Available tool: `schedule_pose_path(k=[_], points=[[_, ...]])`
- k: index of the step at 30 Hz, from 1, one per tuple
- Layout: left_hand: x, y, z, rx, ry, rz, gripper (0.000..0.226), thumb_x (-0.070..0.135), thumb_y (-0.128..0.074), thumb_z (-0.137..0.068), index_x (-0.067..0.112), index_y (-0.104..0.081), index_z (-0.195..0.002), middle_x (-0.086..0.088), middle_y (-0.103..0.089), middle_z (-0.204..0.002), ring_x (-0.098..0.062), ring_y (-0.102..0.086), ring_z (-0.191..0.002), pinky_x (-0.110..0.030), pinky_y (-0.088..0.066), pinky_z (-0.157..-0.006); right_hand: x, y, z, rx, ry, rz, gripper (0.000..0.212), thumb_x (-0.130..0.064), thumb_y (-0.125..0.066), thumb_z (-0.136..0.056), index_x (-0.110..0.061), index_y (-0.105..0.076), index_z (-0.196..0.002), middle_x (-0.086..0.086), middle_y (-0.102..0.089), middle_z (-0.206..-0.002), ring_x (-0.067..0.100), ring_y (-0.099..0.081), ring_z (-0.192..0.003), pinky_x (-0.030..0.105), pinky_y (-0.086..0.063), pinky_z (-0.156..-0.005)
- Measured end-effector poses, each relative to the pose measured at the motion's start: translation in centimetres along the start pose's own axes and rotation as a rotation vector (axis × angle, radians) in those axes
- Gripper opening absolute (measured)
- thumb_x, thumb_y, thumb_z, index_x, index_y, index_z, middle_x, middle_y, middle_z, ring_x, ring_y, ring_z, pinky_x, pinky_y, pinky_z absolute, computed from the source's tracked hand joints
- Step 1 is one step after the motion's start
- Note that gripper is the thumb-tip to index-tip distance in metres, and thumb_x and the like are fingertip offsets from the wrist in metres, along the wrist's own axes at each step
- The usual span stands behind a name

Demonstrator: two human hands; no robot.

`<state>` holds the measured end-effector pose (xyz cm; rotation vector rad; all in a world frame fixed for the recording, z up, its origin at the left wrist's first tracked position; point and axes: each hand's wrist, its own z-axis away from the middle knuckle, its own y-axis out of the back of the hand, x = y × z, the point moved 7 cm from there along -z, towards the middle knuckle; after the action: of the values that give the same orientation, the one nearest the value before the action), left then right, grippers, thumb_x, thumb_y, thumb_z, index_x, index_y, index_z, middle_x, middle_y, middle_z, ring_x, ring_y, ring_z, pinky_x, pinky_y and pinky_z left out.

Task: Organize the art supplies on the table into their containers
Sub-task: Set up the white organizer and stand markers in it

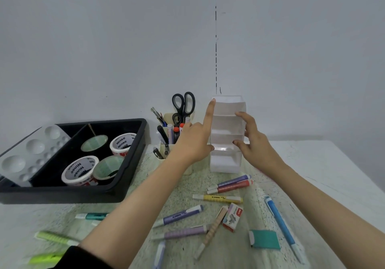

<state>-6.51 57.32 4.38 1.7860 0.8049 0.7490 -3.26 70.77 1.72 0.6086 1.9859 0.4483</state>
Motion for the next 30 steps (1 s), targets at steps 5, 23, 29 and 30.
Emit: schedule_pose_path(k=[5,23,29,30], points=[[-0.8,0.3,0.2,0.058,0.050,0.047,0.103,0.028,-0.065,-0.084,0.017,0.017,-0.147,-0.002,-0.061,-0.074,-0.023,-0.057,-0.077,-0.031,-0.034,-0.090,-0.1,-0.7,0.2,-0.038,0.043,0.046,0.073,-0.007,-0.052,-0.094,-0.055,-0.013,-0.133,-0.001,-0.039,-0.146,0.021,-0.044,-0.131,0.043,-0.044,-0.102],[-0.2,1.2,2.0,0.035,0.104,0.036,0.098,0.018,-0.071,-0.081,0.018,0.001,-0.148,-0.001,-0.064,-0.076,-0.023,-0.060,-0.084,-0.032,-0.027,-0.102,0.4,-1.0,2.1,-0.079,0.085,0.135,0.085,-0.009,-0.048,-0.096,-0.065,0.001,-0.134,-0.011,-0.022,-0.154,0.014,-0.036,-0.137,0.030,-0.036,-0.105],[-0.2,1.0,1.4,0.012,0.115,0.042,0.099,0.016,-0.070,-0.081,0.017,0.002,-0.148,0.004,-0.057,-0.066,-0.021,-0.060,-0.074,-0.035,-0.027,-0.104,0.7,-0.9,1.5,-0.075,0.082,0.160,0.084,-0.008,-0.049,-0.096,-0.062,0.000,-0.137,-0.010,-0.025,-0.153,0.013,-0.035,-0.137,0.028,-0.036,-0.104],[-0.1,1.0,1.4,0.010,0.116,0.043,0.099,0.016,-0.070,-0.081,0.018,0.002,-0.148,0.002,-0.059,-0.069,-0.021,-0.060,-0.075,-0.036,-0.027,-0.104,0.8,-0.9,1.5,-0.069,0.081,0.168,0.084,-0.008,-0.049,-0.096,-0.062,0.000,-0.136,-0.008,-0.027,-0.153,0.014,-0.038,-0.135,0.030,-0.037,-0.104]])
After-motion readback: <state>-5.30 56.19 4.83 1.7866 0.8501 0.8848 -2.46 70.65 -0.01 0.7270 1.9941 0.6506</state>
